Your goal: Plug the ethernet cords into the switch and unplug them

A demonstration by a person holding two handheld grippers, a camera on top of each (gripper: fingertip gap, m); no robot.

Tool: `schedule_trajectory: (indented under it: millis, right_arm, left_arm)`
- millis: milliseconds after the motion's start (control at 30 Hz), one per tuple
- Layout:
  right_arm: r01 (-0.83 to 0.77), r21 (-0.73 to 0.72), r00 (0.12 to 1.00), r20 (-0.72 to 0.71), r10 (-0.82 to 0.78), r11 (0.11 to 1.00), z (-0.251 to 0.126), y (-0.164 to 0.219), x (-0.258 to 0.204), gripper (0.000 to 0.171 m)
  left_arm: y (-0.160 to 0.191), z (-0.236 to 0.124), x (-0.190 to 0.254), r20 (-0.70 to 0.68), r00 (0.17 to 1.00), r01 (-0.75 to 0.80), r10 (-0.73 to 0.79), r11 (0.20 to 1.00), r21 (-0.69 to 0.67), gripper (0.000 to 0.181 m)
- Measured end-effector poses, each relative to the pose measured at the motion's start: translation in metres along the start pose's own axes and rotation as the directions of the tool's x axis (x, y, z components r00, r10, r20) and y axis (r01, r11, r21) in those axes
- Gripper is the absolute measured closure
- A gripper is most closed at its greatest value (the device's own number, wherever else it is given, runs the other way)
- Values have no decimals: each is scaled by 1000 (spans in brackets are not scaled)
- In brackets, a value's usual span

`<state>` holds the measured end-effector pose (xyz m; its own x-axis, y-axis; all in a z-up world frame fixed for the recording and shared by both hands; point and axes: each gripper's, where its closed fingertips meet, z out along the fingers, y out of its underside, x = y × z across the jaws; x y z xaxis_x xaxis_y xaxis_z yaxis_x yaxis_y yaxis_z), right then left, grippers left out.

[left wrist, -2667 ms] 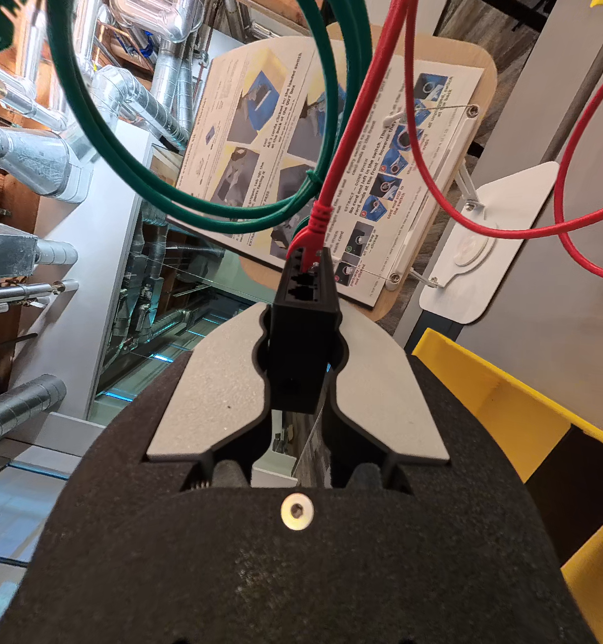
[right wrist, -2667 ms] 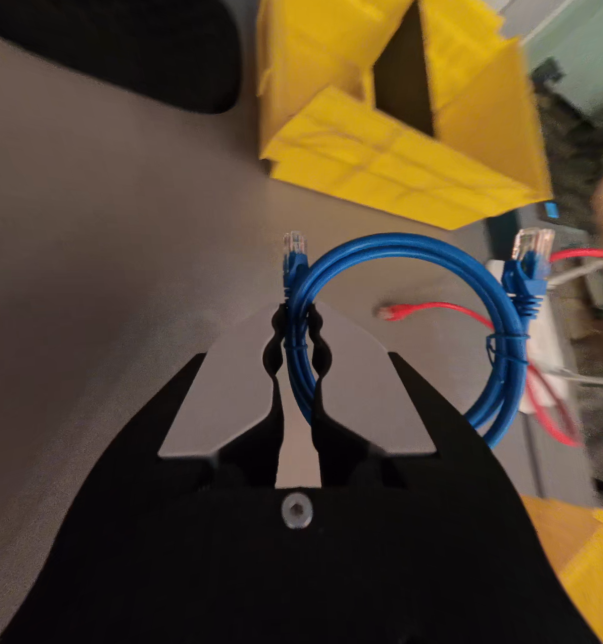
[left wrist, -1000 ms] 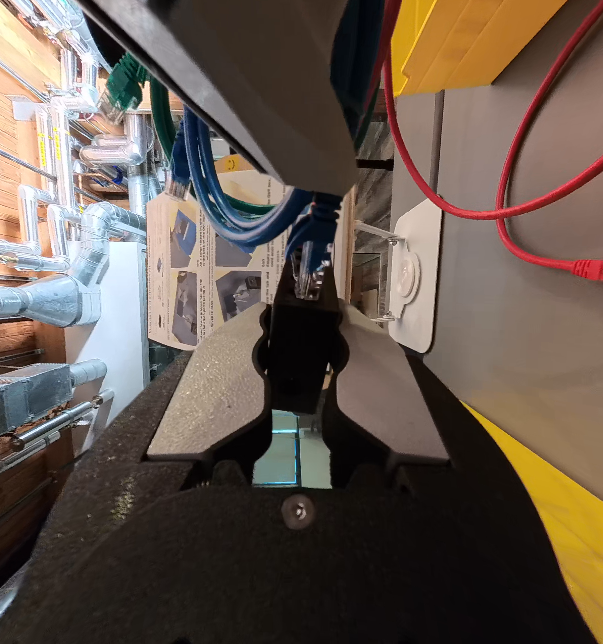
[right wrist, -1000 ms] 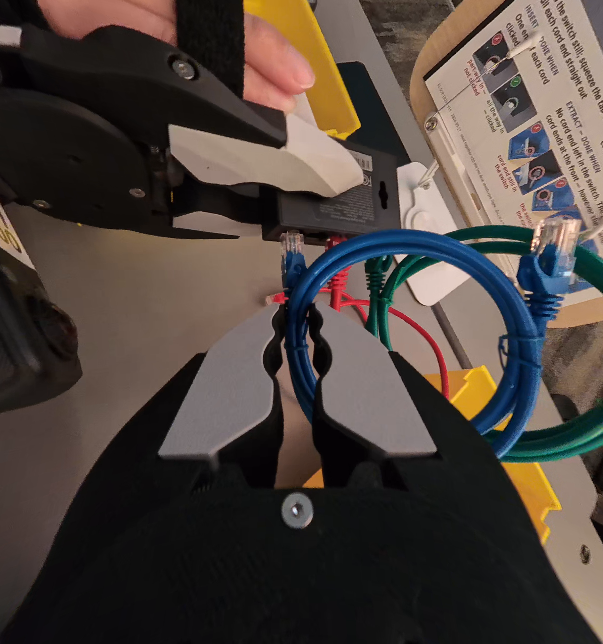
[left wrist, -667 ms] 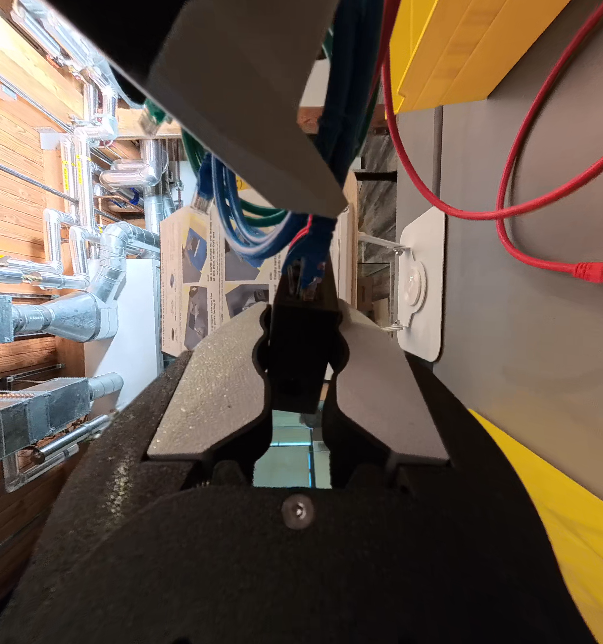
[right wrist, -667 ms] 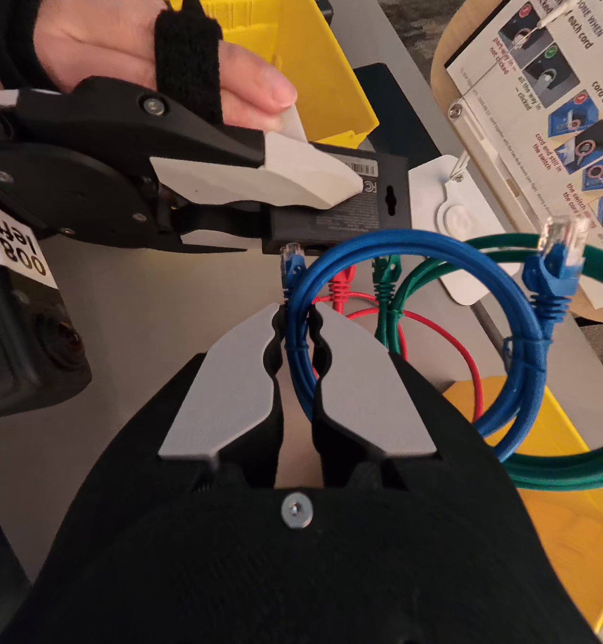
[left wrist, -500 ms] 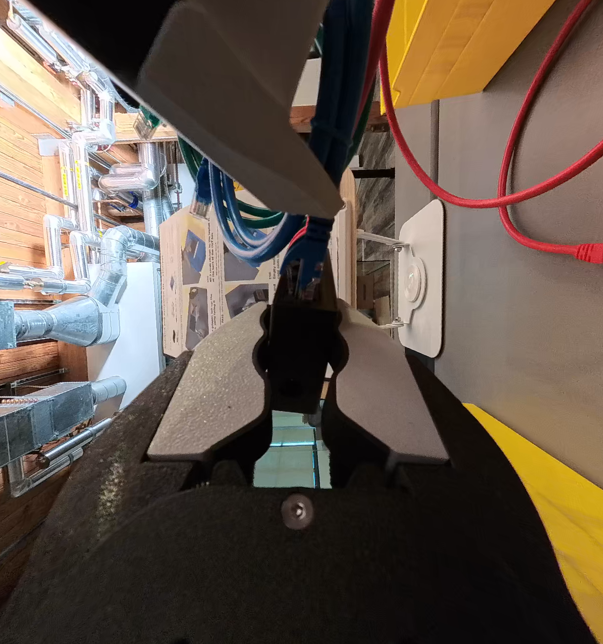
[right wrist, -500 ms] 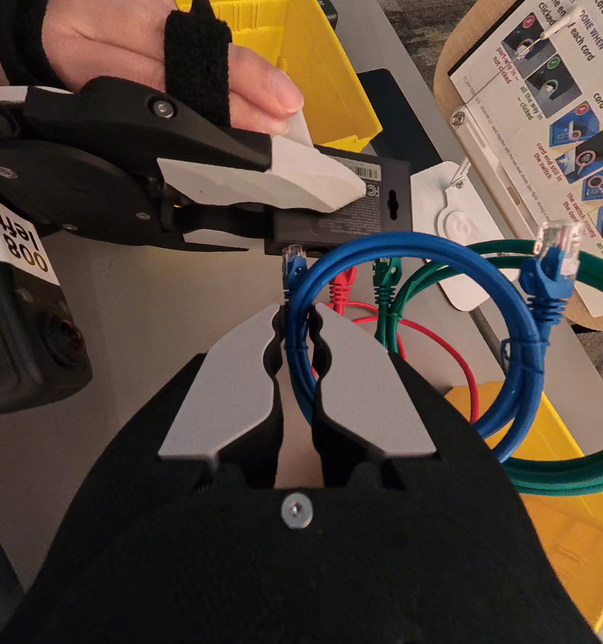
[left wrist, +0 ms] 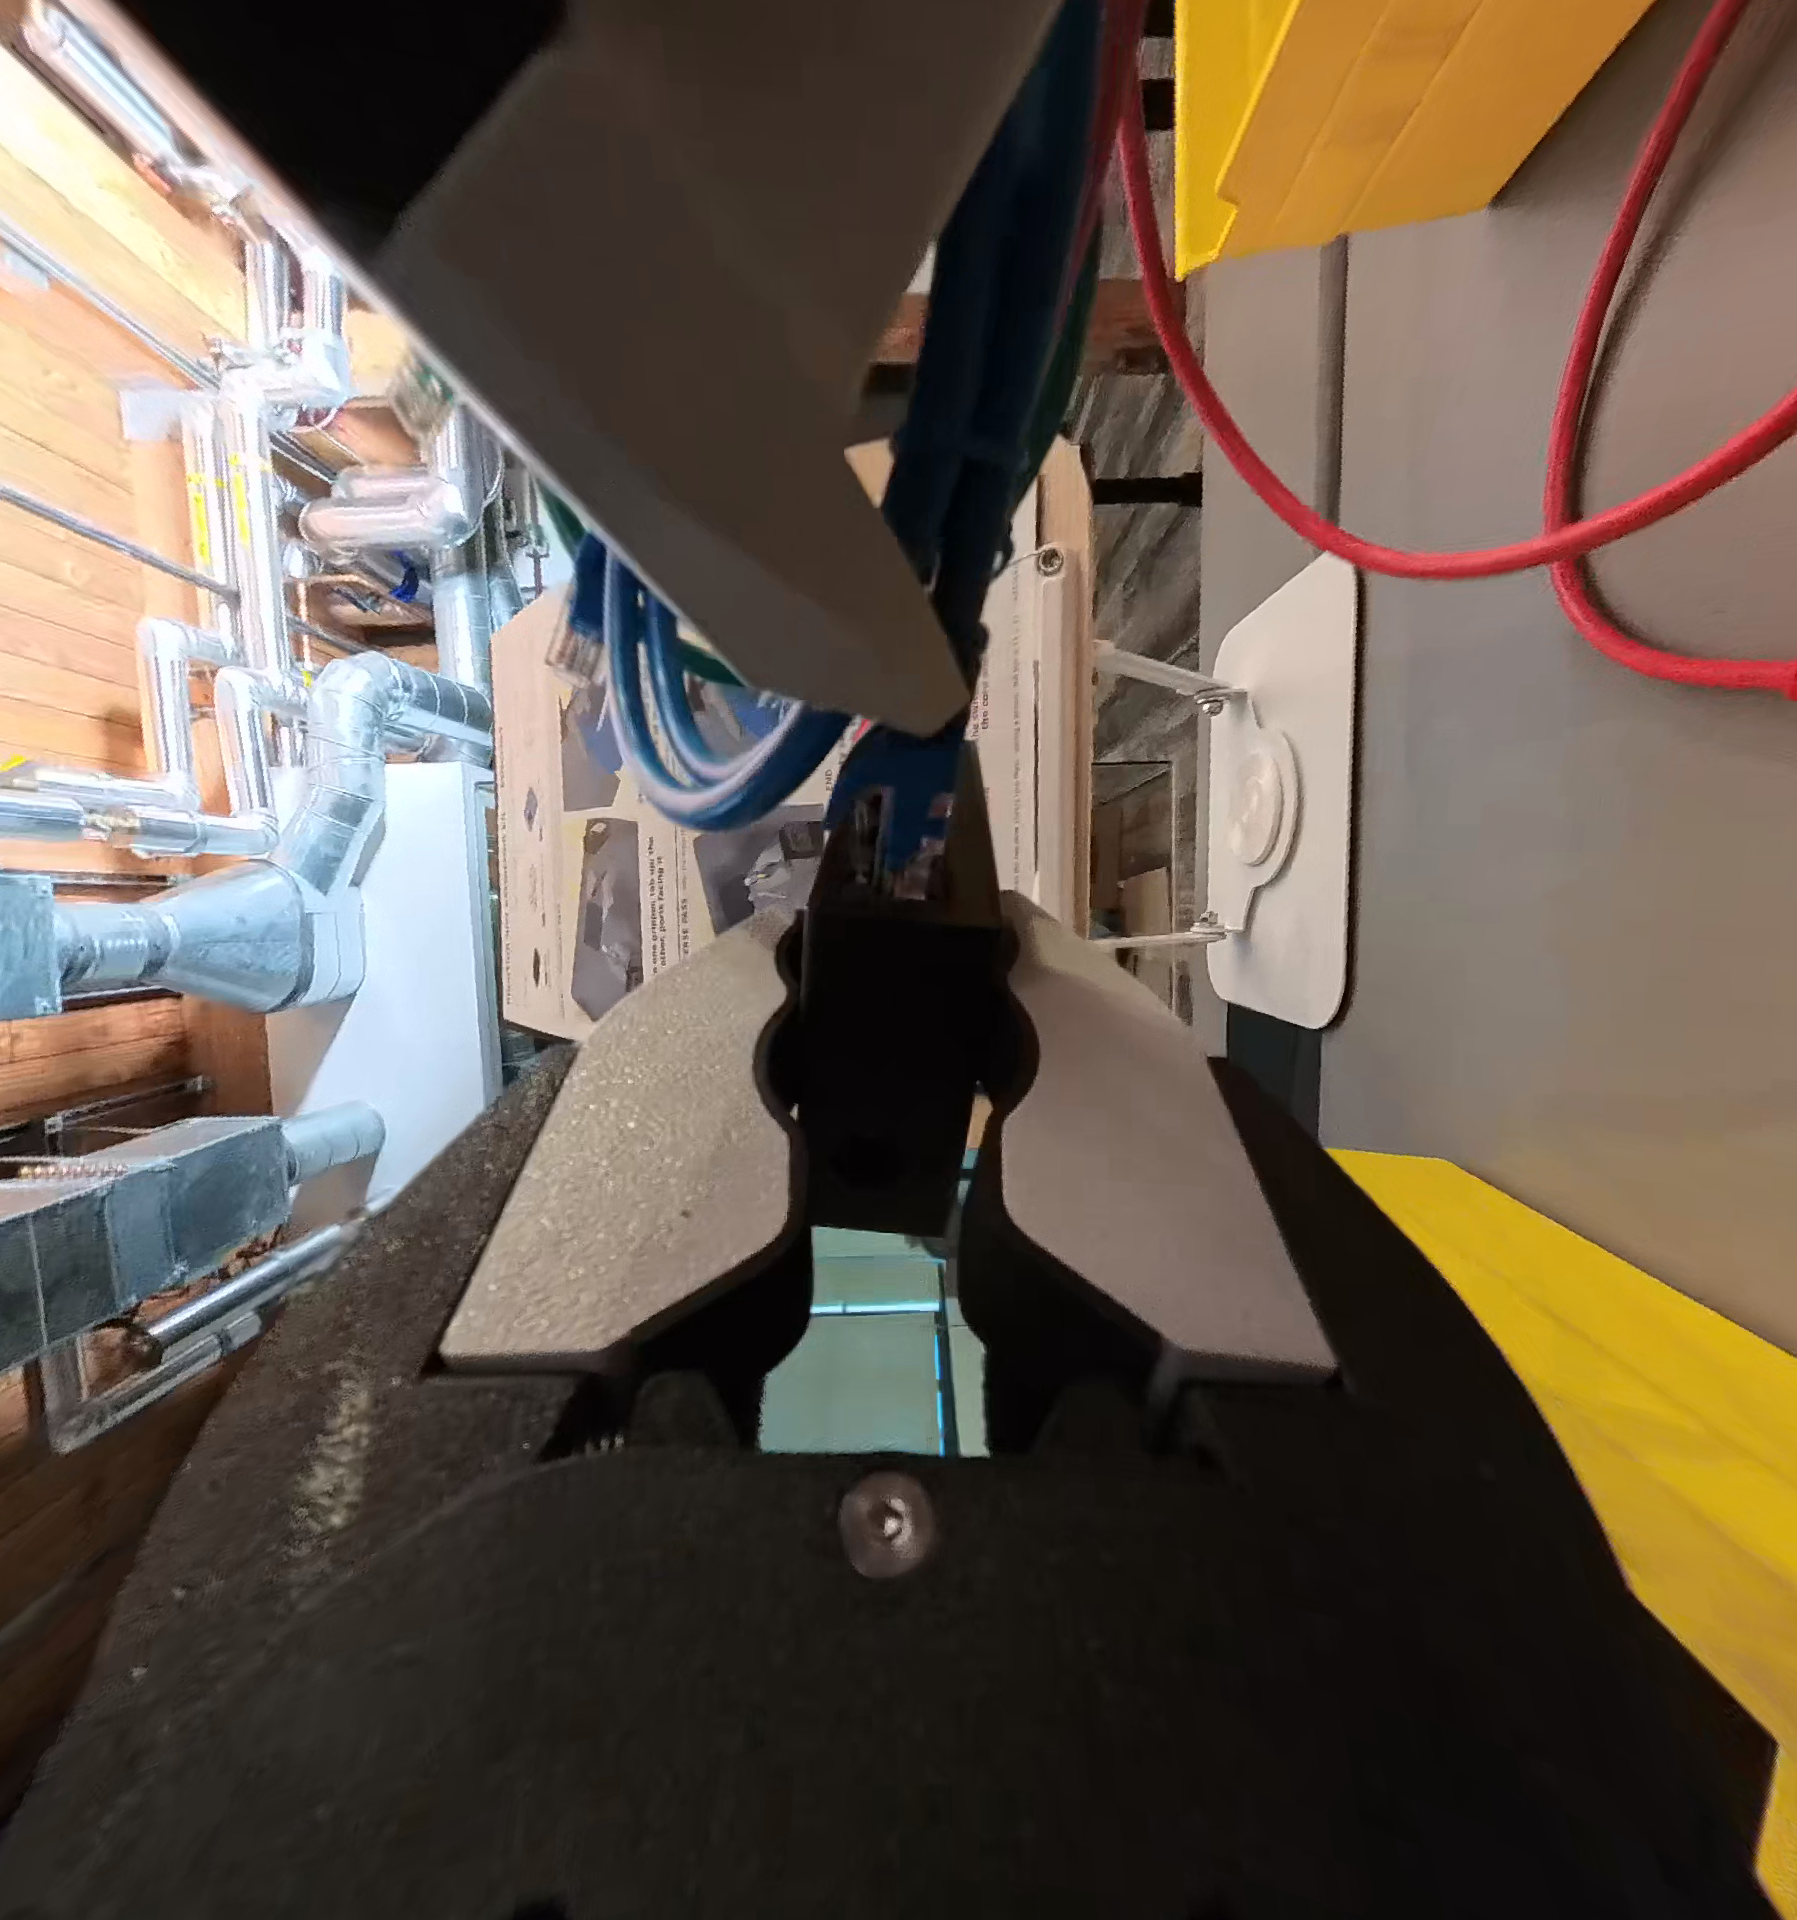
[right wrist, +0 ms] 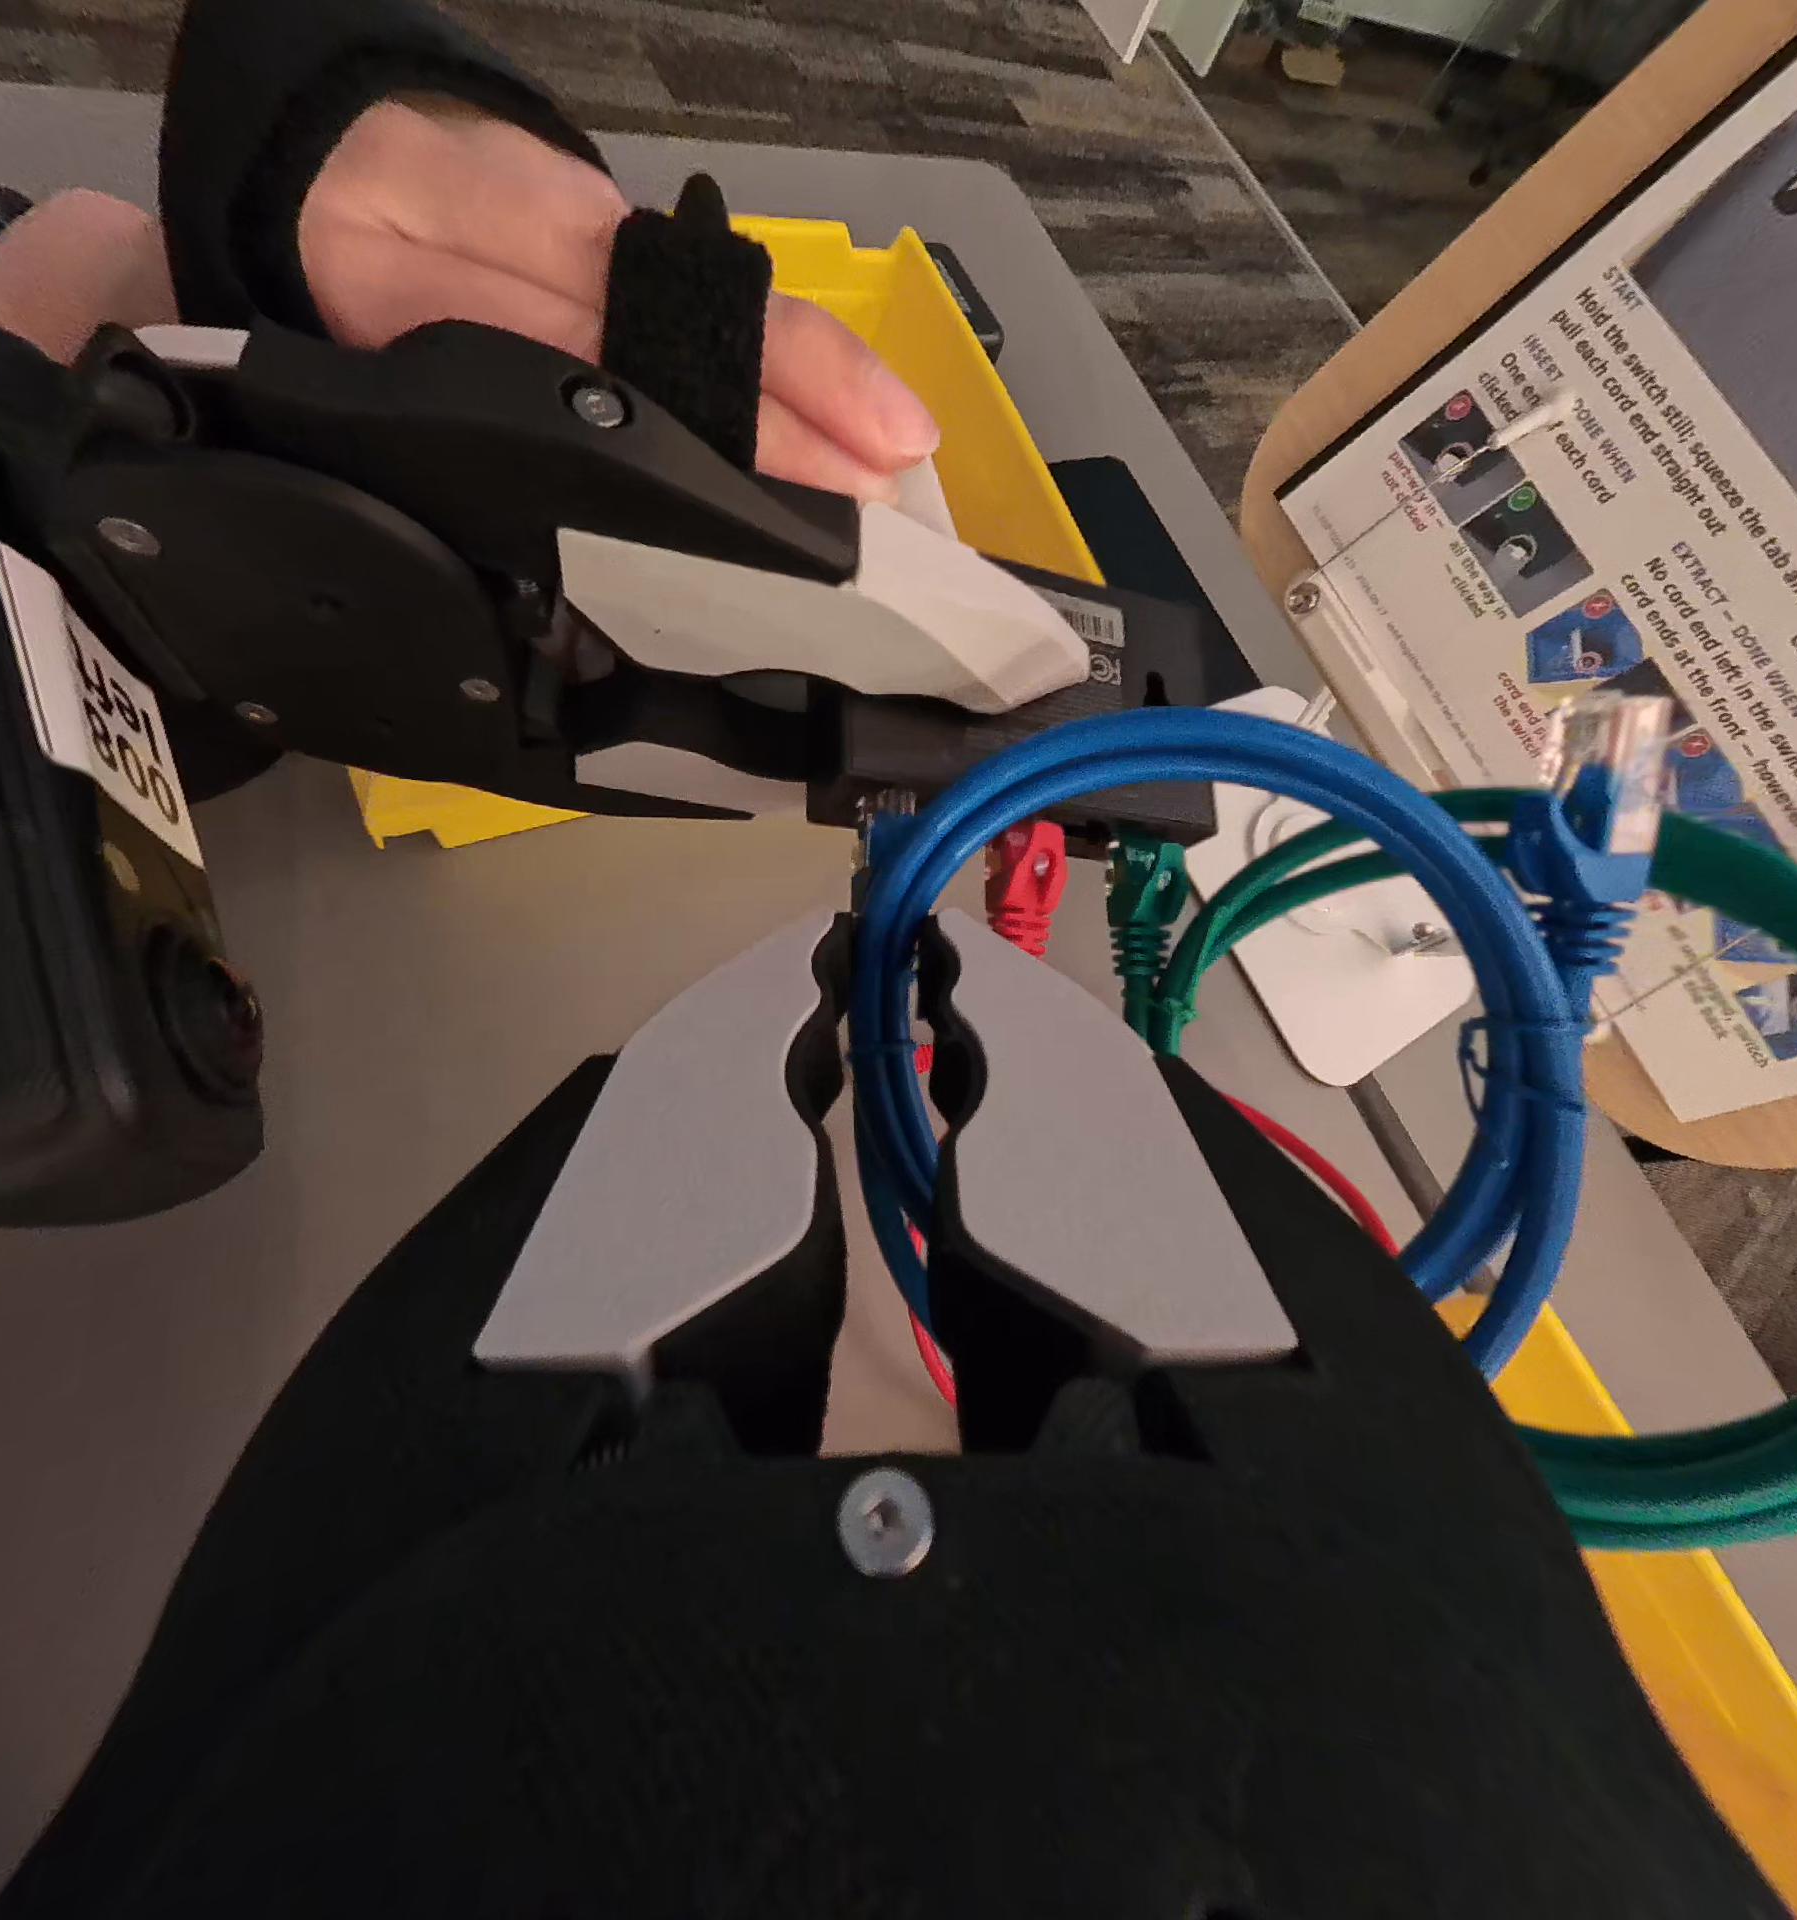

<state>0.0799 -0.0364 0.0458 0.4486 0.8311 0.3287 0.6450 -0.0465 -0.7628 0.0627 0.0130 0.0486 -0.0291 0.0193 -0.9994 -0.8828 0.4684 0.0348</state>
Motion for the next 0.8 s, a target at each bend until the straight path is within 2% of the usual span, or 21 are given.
schedule_trajectory:
  millis: [300,700,800]
  right_arm:
    - [-20,5,1000,-4,20,1000,5,2,3,159]
    - [46,98,999,-32,-43,994,2,-12,5,160]
    - [76,66,996,-41,-74,995,1,-10,3,160]
  left_arm:
    - [3,4,0,23,999,28,-28,999,-22,151]
    - [8,-1,-12,68,996,55,-52,998,-38,152]
    - [4,-2,-9,62,997,48,-47,999,-19,152]
